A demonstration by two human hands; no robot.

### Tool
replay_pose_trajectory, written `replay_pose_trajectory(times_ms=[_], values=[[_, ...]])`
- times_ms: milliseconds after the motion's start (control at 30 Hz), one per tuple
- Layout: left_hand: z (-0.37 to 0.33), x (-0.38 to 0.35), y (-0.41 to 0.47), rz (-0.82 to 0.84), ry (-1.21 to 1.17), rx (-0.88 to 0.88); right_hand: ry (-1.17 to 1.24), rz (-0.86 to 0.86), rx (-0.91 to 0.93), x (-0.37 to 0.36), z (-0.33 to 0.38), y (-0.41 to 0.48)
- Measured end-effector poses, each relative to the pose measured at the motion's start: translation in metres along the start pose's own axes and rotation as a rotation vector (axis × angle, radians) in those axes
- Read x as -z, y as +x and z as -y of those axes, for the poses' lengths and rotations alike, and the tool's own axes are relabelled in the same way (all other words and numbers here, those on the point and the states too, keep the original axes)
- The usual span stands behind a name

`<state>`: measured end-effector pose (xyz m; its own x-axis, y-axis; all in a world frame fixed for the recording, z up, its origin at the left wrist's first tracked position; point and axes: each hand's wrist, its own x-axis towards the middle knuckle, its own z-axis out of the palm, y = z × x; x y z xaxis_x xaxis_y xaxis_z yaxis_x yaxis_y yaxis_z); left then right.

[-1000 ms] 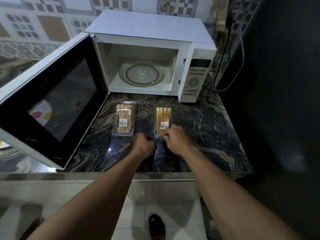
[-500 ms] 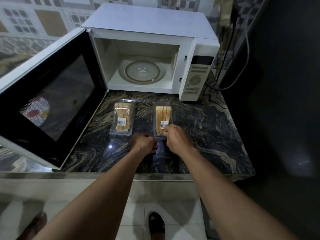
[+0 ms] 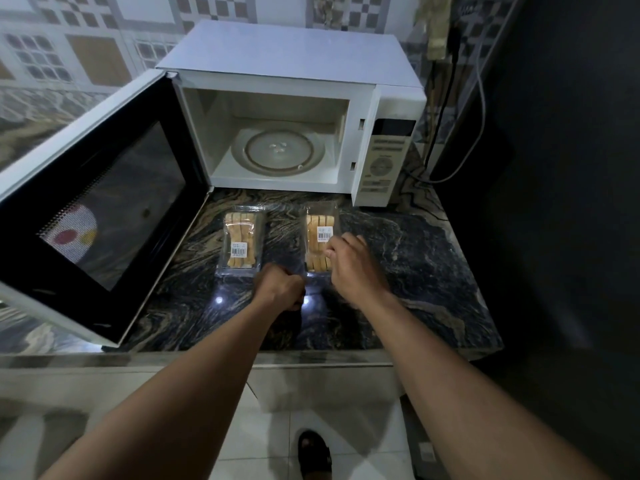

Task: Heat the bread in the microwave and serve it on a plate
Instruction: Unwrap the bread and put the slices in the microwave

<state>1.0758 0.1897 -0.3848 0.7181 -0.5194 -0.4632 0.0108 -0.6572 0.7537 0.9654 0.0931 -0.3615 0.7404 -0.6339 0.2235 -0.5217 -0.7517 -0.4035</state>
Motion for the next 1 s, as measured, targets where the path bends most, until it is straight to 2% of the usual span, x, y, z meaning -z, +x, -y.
replay_pose_trajectory(times_ms=[67,100,200,267,433,600,767,867,1000], values=[[-0.005,0.008,-0.003,-0.162,0.318,-0.183,0.014,-0.053,0.006,0.003,0.002,0.003],[-0.008,0.011,-0.005,-0.232,0.384,-0.292,0.026,-0.08,0.007,0.004,0.003,0.005],[-0.021,0.015,-0.004,-0.309,0.392,-0.63,0.063,-0.143,-0.009,0.006,0.006,0.012],[-0.027,0.018,0.0,-0.303,0.395,-0.756,0.088,-0.175,-0.015,0.008,0.009,0.017],[-0.041,0.027,0.016,-0.257,0.341,-0.867,0.211,-0.277,-0.075,0.016,0.014,0.025],[-0.054,0.032,0.03,-0.25,0.284,-0.922,0.387,-0.373,-0.392,0.013,0.022,0.028],[-0.07,0.036,0.046,-0.251,0.275,-0.933,0.424,-0.189,-0.635,-0.004,0.028,0.032],[-0.079,0.038,0.055,-0.2,0.26,-0.925,0.353,-0.04,-0.679,-0.018,0.027,0.039],[-0.088,0.041,0.067,-0.15,0.319,-0.911,0.287,-0.02,-0.621,-0.031,0.029,0.04]])
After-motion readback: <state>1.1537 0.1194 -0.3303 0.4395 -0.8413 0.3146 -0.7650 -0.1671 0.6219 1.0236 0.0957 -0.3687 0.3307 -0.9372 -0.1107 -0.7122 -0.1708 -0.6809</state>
